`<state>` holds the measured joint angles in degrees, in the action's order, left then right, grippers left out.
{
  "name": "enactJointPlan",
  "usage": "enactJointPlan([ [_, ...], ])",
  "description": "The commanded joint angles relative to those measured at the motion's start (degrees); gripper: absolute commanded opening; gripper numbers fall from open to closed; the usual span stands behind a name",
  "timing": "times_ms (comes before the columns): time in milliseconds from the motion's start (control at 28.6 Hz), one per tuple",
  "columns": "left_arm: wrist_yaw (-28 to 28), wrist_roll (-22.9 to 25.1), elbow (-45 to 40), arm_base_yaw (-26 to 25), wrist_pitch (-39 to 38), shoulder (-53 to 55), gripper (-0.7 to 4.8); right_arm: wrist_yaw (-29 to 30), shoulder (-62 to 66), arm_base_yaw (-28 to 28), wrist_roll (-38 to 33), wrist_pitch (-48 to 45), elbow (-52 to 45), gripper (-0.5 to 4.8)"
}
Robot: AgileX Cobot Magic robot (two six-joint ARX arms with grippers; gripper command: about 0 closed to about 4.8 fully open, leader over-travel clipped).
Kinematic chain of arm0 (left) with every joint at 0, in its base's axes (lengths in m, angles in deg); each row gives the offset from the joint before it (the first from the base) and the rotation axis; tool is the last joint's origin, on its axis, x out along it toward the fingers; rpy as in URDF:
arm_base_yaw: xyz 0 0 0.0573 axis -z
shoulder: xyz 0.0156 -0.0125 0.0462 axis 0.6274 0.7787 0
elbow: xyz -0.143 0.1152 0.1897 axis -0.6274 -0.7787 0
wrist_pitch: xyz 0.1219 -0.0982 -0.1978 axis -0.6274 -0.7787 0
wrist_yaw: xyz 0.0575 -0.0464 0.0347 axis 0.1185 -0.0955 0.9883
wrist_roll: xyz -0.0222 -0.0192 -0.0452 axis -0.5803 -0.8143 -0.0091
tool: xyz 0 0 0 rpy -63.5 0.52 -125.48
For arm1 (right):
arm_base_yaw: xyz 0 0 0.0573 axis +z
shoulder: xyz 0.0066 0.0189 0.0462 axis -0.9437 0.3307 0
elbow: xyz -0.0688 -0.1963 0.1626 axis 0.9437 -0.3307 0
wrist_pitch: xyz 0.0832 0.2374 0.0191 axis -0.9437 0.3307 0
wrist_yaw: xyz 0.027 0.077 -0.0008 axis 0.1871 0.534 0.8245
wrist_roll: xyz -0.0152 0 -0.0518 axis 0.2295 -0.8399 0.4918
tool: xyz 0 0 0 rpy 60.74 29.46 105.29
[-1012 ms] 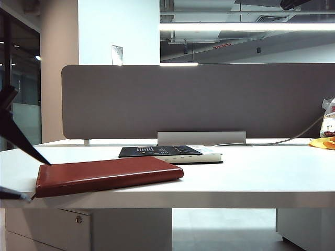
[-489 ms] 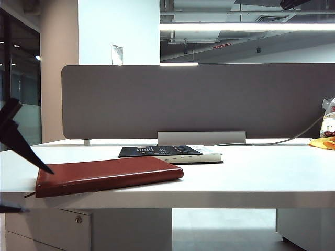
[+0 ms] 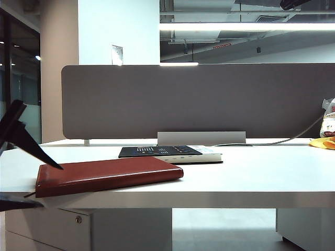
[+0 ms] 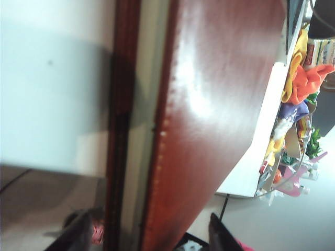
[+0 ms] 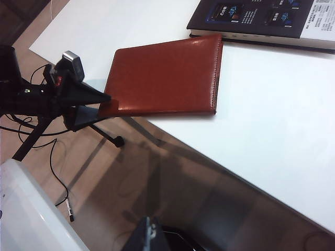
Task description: Pick up the red book and place it on top of the black book.
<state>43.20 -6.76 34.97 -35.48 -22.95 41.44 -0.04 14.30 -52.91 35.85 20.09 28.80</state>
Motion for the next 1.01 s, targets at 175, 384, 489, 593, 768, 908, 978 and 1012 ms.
enactJointPlan([
  [175, -0.85, -0.72, 0.07, 1.75, 4.35, 3.61, 2.77, -0.07, -0.09, 0.0, 0.39, -0.37, 0.22, 0.0],
  [384, -0.81, -1.53, 0.09, 1.9, 7.21, 4.42, 1.75, -0.09, -0.09, 0.0, 0.39, -0.35, 0.22, 0.0],
  [489, -0.79, -1.51, 0.11, 1.9, 7.52, 4.42, 1.54, -0.09, -0.09, 0.0, 0.39, -0.37, 0.22, 0.0],
  [593, -0.76, -1.42, 0.09, 1.9, 7.61, 4.42, 1.12, -0.09, -0.09, 0.0, 0.39, -0.37, 0.22, 0.0],
  [768, -0.83, -0.44, 0.09, 1.92, 7.8, 4.42, 0.6, -0.07, -0.09, 0.0, 0.39, -0.35, 0.22, 0.0],
  [908, -1.64, 0.24, 0.09, 2.05, 8.79, 4.42, 0.25, -0.07, -0.09, 0.0, 0.39, -0.35, 0.22, 0.0],
  [978, -2.01, 0.48, 0.09, 2.16, 9.75, 4.42, -0.06, -0.07, -0.09, 0.02, 0.39, -0.35, 0.22, 0.0],
  [1012, -2.21, 0.46, 0.09, 2.16, 10.03, 4.42, -0.06, -0.07, -0.09, 0.02, 0.39, -0.35, 0.22, 0.0],
])
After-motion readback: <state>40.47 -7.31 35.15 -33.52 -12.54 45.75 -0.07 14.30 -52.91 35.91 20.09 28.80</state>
